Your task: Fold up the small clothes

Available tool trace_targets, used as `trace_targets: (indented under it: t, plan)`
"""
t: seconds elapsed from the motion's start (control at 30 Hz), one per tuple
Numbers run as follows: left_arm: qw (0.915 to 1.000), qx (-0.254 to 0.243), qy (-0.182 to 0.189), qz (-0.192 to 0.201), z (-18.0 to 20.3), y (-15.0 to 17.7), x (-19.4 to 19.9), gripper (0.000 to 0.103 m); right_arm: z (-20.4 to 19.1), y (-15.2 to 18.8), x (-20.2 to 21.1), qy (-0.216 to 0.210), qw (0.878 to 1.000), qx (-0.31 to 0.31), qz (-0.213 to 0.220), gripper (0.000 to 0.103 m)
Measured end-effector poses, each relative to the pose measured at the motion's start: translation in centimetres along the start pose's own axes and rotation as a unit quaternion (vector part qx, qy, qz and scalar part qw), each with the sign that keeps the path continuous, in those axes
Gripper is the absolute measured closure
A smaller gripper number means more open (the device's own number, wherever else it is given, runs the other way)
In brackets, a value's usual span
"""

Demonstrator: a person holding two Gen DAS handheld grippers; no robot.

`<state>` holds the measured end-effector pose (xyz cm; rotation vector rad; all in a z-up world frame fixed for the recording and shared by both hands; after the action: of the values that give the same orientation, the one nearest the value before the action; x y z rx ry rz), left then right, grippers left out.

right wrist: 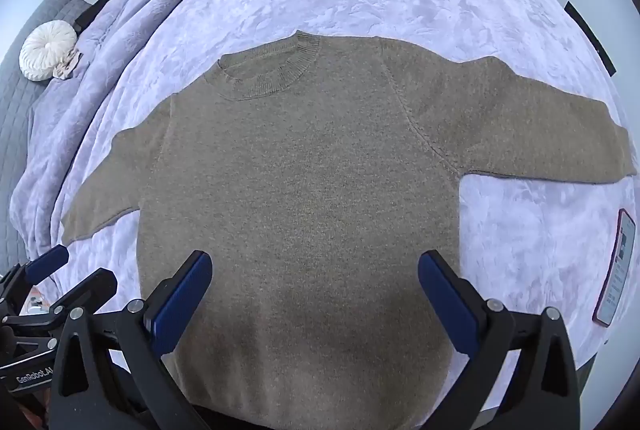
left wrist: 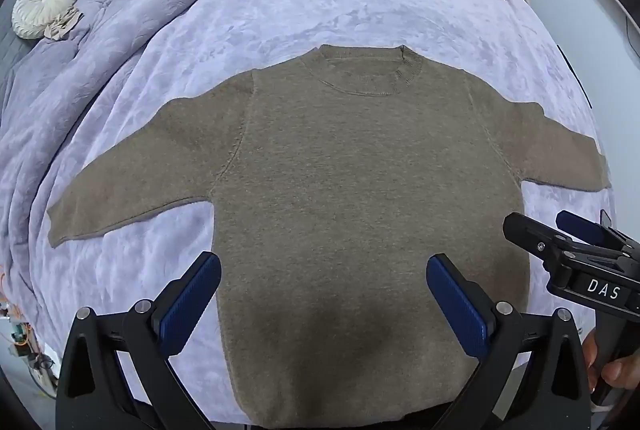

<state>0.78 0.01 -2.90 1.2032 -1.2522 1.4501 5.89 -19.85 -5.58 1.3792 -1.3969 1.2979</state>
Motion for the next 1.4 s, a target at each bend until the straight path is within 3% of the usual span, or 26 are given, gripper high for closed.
trace_targets:
  t: [0.87, 1.2, 1.33, 1.4]
  plan:
    - [1.0000, 0.003, 0.002, -0.003, -1.6, 0.1, -0.4, 0.000, 0.1, 0.1, -0.3, 0.011, 1.000, -0.004, -0.008, 0.000]
    - [0.9989, 0.029, 0.030, -0.021, -2.0, 0.1, -0.8, 0.000, -0.1, 0.1, -0.5, 0.018, 1.000, 0.000, -0.016, 0.000]
    - [0.9986, 0.034, 0.036, 0.018, -2.5, -0.2, -0.8, 0.000, -0.4, 0.2, -0.4, 0.023, 1.000, 0.004, -0.018, 0.000]
    - [0.9985, 0.038, 0.037, 0.016, -2.8, -0.1, -0.9, 0.000, -0.4, 0.2, -0.5, 0.027, 0.999, 0.005, -0.020, 0.000]
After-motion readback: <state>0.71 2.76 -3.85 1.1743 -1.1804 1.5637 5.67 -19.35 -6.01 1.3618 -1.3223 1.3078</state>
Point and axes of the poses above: each gripper's, at about its wrist camera, not at the fingertips, and x roughly against the way its jaws point, z to its right, y to its underside, the point moved 3 cm from there along -x, roughly the way its jaws point, and after that the axes turned 5 degrees about -z, right-handed, at the moved point
